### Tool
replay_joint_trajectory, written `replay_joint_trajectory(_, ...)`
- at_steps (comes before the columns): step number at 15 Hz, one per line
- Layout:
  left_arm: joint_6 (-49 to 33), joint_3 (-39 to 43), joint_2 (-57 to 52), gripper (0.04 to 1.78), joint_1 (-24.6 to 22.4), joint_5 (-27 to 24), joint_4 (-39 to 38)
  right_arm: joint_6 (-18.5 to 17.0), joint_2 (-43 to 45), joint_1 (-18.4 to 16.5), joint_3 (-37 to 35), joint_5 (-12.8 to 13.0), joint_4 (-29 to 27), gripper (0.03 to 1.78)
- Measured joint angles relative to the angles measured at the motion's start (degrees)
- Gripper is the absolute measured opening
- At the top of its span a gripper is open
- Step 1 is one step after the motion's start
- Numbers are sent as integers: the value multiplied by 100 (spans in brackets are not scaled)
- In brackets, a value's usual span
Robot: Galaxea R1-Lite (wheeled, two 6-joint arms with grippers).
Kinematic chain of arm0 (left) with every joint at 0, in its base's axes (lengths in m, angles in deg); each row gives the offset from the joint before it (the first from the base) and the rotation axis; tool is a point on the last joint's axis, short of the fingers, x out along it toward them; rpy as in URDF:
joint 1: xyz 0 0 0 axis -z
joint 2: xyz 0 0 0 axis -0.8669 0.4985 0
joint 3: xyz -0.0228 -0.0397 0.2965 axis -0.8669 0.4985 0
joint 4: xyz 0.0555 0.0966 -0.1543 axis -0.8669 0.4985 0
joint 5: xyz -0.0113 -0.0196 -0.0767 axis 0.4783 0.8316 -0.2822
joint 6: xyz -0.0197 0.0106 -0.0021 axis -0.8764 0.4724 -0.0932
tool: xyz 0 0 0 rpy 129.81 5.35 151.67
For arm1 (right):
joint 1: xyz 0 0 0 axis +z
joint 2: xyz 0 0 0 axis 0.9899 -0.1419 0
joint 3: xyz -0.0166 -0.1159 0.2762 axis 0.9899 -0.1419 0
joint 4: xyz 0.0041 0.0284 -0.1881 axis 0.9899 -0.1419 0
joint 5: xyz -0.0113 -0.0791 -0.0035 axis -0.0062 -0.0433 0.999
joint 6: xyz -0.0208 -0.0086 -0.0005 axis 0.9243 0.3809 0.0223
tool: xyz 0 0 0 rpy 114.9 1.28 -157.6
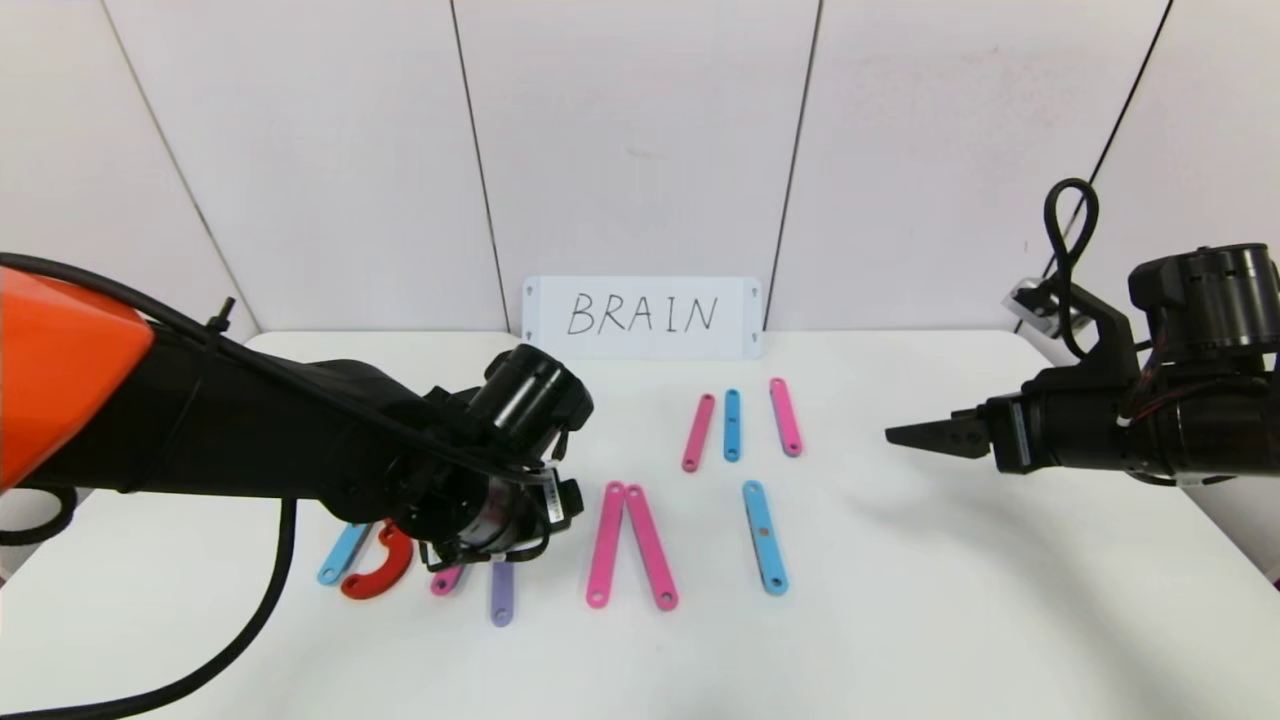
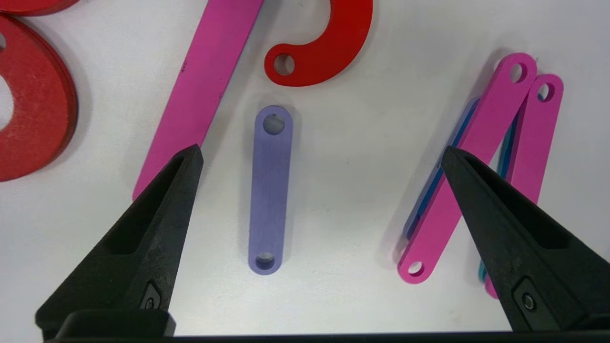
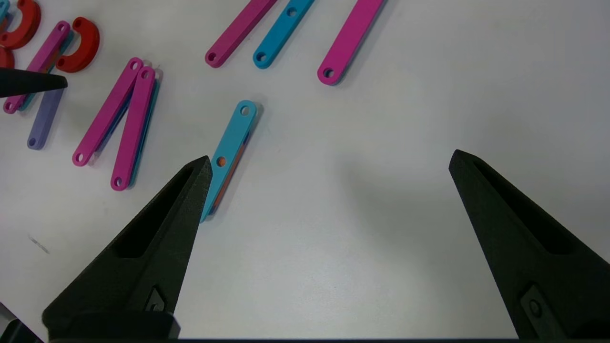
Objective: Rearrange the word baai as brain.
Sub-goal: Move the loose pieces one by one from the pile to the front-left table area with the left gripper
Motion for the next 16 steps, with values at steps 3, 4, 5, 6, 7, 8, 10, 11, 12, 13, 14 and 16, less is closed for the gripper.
replay_joint_trajectory(3,642,325,-263,174,-380,-635,-273,9,2,35,-26,15,2,174)
replay_joint_trajectory(4,880,463,-328,174,-535,-813,-468,17,2,57,-34,69,5,174)
replay_joint_trajectory(5,1070,595,-369,174,-684,-950,-667,24,4,79,-45,122,5,174)
replay_joint_trajectory(6,1147,684,-385,174,-789,-1045,-808,24,4,101,-59,152,5,174)
replay_joint_trajectory(7,1182,750,-390,174,-861,-1106,-848,24,4,126,-69,161,5,174)
replay_joint_trajectory(8,1191,789,-390,174,-911,-1140,-859,26,4,140,-74,163,6,174)
replay_joint_trajectory(10,1193,857,-391,174,-944,-1153,-861,24,4,157,-78,166,5,174)
replay_joint_trajectory(11,1195,898,-391,174,-951,-1158,-861,24,4,157,-78,166,5,174)
replay_joint_trajectory(12,1189,929,-394,174,-952,-1158,-861,24,4,157,-78,166,5,174)
replay_joint_trajectory(13,1186,948,-396,174,-951,-1164,-861,24,4,157,-78,168,5,174)
replay_joint_trajectory(14,1186,964,-394,174,-951,-1172,-855,24,2,157,-78,166,6,174)
replay_joint_trajectory(16,1184,1003,-405,174,-924,-1182,-846,26,2,157,-78,166,6,174)
